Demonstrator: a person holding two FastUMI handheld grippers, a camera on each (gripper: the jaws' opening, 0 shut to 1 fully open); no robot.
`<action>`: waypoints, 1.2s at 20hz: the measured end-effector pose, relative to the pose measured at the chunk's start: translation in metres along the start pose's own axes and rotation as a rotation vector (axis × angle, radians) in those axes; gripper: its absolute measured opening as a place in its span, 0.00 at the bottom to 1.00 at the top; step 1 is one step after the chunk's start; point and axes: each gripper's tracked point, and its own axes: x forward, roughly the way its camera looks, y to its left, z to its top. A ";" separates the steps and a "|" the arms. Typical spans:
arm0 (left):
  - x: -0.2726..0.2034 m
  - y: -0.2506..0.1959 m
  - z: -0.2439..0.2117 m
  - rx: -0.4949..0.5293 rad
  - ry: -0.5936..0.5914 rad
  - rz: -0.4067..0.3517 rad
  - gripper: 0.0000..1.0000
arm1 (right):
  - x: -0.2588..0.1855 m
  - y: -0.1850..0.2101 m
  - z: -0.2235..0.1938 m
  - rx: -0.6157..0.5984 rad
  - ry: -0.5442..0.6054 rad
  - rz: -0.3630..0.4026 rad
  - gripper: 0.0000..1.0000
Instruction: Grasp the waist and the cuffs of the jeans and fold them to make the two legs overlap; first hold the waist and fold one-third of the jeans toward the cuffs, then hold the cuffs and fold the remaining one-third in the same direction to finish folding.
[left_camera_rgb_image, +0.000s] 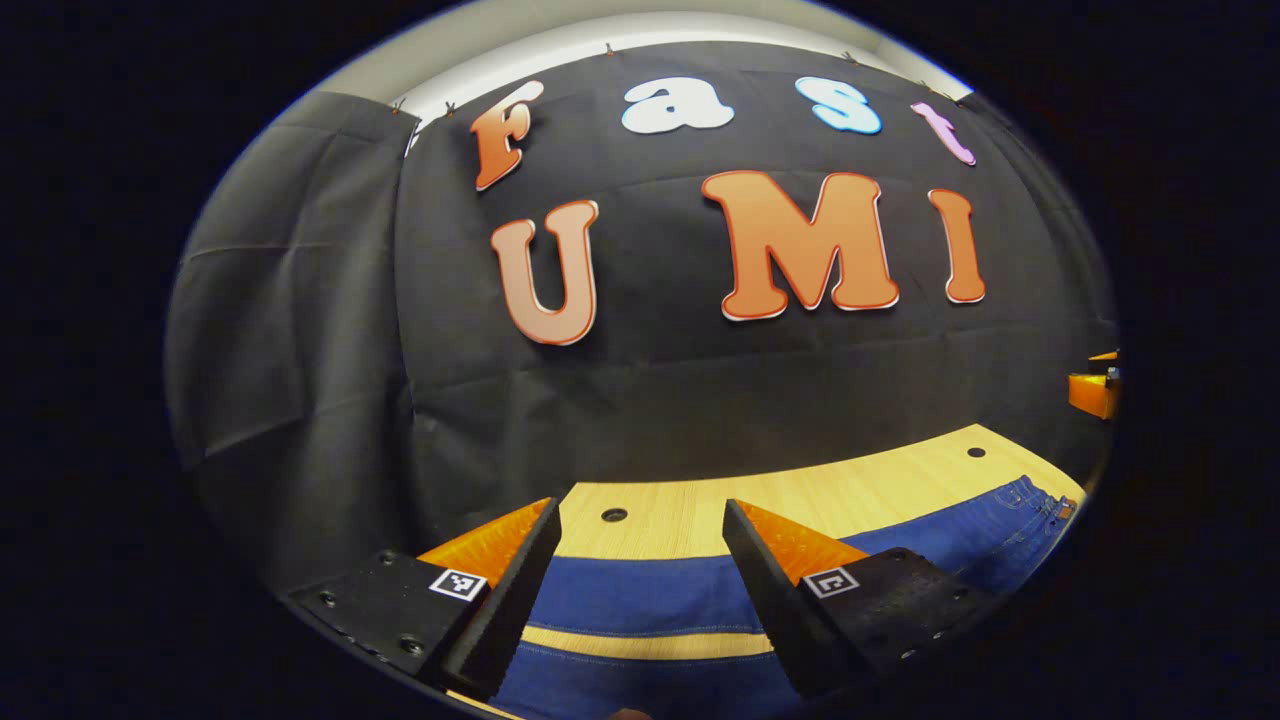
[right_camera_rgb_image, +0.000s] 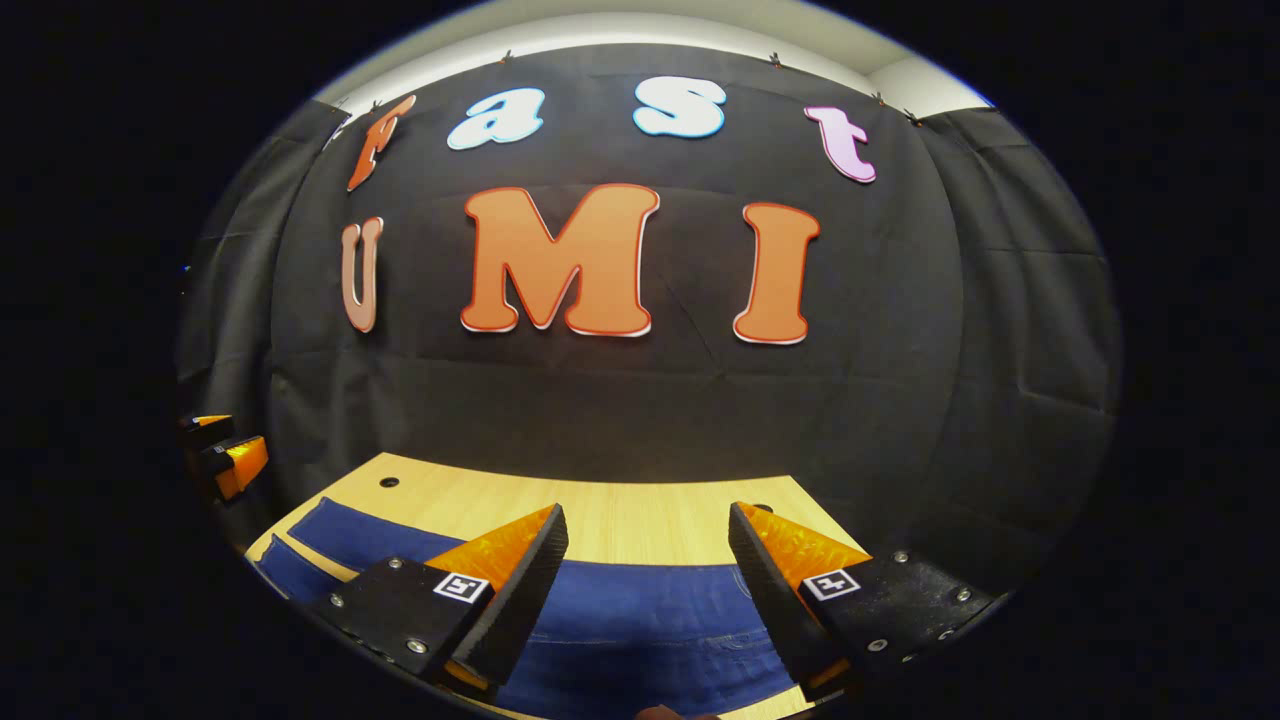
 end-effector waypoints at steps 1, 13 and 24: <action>-0.001 0.004 -0.007 -0.013 0.016 0.004 0.99 | 0.002 -0.004 -0.006 0.025 0.022 -0.003 0.98; -0.014 0.075 -0.108 -0.276 0.301 0.119 0.99 | 0.005 -0.043 -0.098 0.305 0.313 -0.054 0.98; -0.029 0.114 -0.234 -0.682 0.639 0.208 0.98 | 0.011 -0.074 -0.176 0.539 0.551 -0.101 0.98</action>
